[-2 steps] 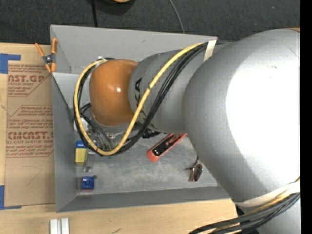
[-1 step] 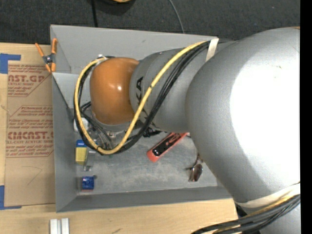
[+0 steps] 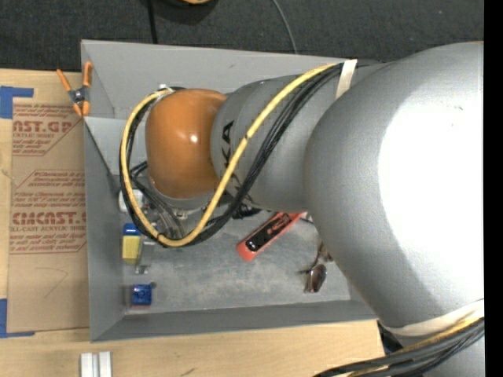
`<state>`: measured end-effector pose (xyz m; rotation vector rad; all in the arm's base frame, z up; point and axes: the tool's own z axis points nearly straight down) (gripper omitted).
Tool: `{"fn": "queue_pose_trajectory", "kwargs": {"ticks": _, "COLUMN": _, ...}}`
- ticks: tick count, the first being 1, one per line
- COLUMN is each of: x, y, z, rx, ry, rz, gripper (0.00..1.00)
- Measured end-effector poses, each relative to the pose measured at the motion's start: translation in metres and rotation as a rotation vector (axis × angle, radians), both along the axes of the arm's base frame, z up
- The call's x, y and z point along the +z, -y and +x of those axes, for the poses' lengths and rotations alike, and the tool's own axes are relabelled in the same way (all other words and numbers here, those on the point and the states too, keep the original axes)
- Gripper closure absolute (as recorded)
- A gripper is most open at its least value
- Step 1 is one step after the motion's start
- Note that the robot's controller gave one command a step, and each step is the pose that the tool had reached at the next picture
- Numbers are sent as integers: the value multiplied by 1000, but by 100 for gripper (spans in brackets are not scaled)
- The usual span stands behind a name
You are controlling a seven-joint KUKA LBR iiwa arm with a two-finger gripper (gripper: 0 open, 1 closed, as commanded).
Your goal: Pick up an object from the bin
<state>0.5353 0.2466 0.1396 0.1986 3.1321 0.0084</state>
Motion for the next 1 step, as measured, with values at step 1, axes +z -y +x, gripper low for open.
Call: {"fn": "queue_pose_trajectory", "kwargs": {"ticks": 1, "x": 9, "y": 0, "z": 0, "rx": 0, "ry": 0, "rz": 0, "gripper": 100}}
